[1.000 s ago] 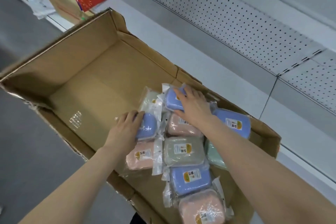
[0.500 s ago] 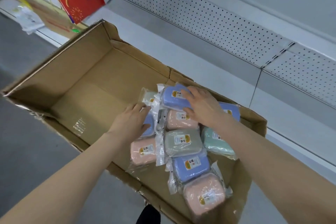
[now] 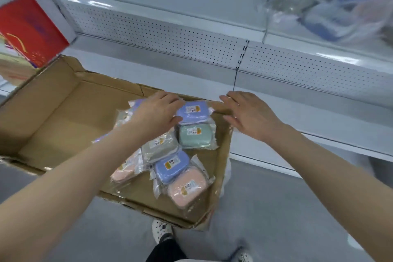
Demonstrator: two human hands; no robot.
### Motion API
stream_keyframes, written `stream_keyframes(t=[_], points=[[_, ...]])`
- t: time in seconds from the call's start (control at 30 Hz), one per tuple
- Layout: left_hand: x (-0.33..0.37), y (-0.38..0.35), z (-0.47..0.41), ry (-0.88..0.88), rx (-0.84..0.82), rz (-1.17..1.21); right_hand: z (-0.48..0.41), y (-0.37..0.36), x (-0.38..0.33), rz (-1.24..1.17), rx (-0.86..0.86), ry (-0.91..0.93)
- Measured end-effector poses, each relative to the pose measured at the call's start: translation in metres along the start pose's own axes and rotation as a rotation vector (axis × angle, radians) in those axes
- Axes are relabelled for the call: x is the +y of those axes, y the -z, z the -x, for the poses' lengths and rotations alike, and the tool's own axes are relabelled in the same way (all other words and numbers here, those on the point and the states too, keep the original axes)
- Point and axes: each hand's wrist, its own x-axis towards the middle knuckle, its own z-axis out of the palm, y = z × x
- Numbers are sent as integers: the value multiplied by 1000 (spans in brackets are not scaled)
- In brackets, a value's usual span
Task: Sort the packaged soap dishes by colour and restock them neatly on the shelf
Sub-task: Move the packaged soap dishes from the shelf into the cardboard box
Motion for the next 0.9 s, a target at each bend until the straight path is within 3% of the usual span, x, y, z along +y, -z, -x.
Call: stream_keyframes(t=[0.3, 0.5, 0.7, 0.9], points=[[209, 31, -111, -256, 232, 35, 200, 71, 126, 140, 122, -210], [333, 43, -195, -365, 296, 104, 314, 105, 207, 228, 136, -388], [411, 48, -269, -400, 304, 154, 376, 127, 276, 310, 149, -549], [450, 47, -356, -393, 353, 186, 384, 128, 360, 343, 180, -609]])
